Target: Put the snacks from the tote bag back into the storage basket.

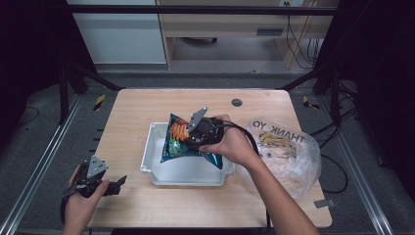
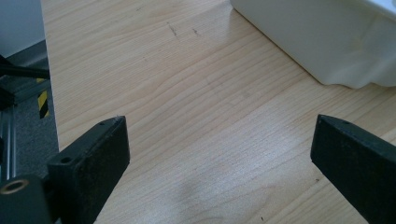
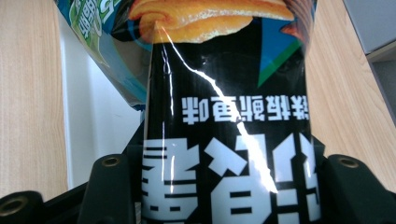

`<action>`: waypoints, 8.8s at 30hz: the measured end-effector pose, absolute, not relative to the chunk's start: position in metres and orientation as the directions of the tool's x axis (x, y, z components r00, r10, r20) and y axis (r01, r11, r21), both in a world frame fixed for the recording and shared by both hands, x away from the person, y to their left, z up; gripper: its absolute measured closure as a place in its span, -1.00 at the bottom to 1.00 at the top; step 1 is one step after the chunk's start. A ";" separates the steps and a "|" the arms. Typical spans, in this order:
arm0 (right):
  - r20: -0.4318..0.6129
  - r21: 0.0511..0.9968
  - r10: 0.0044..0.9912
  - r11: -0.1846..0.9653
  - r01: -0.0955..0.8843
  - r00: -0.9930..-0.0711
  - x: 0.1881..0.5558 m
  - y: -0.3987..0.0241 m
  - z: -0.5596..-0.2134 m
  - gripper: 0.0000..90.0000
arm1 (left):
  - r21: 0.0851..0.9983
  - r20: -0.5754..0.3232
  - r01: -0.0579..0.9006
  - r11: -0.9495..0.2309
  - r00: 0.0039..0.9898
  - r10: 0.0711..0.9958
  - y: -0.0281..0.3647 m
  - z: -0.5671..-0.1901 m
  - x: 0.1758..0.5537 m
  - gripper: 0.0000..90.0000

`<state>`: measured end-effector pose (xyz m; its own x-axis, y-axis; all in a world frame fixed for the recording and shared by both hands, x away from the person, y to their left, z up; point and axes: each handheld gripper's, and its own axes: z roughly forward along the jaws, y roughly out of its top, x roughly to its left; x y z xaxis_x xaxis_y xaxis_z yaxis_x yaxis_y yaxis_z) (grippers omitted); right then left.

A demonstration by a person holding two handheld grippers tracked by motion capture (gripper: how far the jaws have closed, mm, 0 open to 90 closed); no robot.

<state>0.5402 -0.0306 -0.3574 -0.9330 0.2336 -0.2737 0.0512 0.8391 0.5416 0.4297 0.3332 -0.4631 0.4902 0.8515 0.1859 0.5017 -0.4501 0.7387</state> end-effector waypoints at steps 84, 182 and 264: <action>-0.213 0.470 0.183 0.880 0.064 -0.960 0.554 -0.005 -0.412 -0.05 | 0.744 0.179 0.500 -0.443 0.489 0.854 0.333 -0.463 0.430 -0.90; -0.178 0.574 0.307 0.804 0.155 -0.935 0.556 -0.014 -0.397 -0.65 | 0.736 0.177 0.505 -0.451 0.499 0.848 0.332 -0.464 0.430 -0.90; -0.223 0.774 0.614 0.584 0.246 -0.757 0.505 -0.057 -0.332 -0.87 | 0.737 0.185 0.511 -0.442 0.476 0.860 0.332 -0.463 0.428 -0.91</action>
<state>0.5052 -0.0569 -0.3324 -0.7569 0.6143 -0.2231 0.2455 0.5836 0.7740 0.4284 0.3324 -0.4629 0.4761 0.8596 0.1854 0.5111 -0.4420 0.7371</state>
